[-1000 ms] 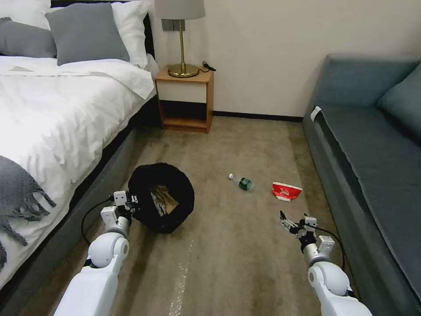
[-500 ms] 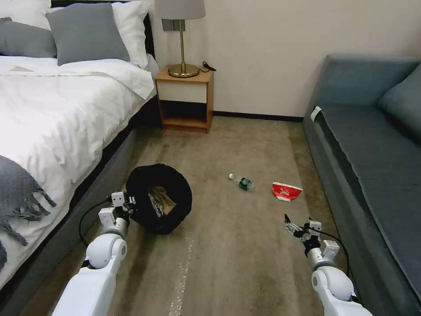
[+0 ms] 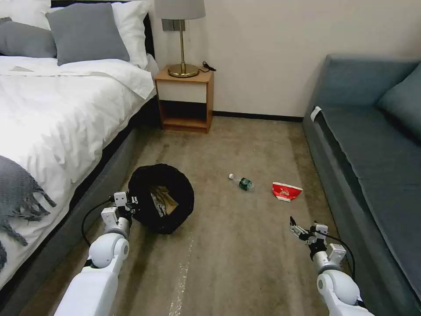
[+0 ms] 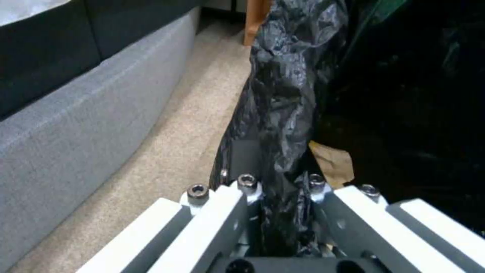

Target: Pick up the trash bin, then pick up the garbage on the floor and place it into the trash bin.

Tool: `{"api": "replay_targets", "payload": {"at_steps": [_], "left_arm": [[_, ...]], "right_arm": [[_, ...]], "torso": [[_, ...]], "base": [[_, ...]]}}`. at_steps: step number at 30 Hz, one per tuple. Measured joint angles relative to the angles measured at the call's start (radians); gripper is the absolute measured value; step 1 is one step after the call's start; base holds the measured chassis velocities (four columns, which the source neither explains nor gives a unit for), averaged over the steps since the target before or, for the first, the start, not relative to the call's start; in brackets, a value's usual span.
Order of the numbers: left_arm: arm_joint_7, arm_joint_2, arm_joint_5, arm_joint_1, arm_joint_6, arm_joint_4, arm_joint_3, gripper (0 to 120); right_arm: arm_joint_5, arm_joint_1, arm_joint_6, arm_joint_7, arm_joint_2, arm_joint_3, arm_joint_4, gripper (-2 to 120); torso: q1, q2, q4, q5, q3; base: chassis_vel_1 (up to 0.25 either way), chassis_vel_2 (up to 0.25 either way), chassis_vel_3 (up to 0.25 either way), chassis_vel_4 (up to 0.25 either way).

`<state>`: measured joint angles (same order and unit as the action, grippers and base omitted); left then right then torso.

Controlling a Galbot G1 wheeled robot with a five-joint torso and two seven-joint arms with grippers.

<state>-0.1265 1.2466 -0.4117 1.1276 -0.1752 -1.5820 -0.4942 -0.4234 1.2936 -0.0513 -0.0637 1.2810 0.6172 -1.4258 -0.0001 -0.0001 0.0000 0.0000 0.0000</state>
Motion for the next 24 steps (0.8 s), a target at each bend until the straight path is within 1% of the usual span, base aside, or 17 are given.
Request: {"api": "replay_targets", "payload": {"at_steps": [13,24], "left_arm": [[0.003,-0.002,-0.004,0.008,0.004,-0.001,-0.002,1],[0.005,0.004,-0.004,-0.007,0.005,0.012,0.009,1]], "right_arm": [[-0.001,-0.004,-0.016,-0.017,0.004,0.004,0.025,100],[-0.009,-0.007,-0.030,-0.021,0.001,0.013,0.040,100]], "torso": [[0.000,0.000,0.0000,0.0000,0.000],[0.000,0.000,0.0000,0.0000,0.000]], "base": [[0.000,0.000,0.000,0.000],[-0.061,0.058,0.051,-0.061]]}}
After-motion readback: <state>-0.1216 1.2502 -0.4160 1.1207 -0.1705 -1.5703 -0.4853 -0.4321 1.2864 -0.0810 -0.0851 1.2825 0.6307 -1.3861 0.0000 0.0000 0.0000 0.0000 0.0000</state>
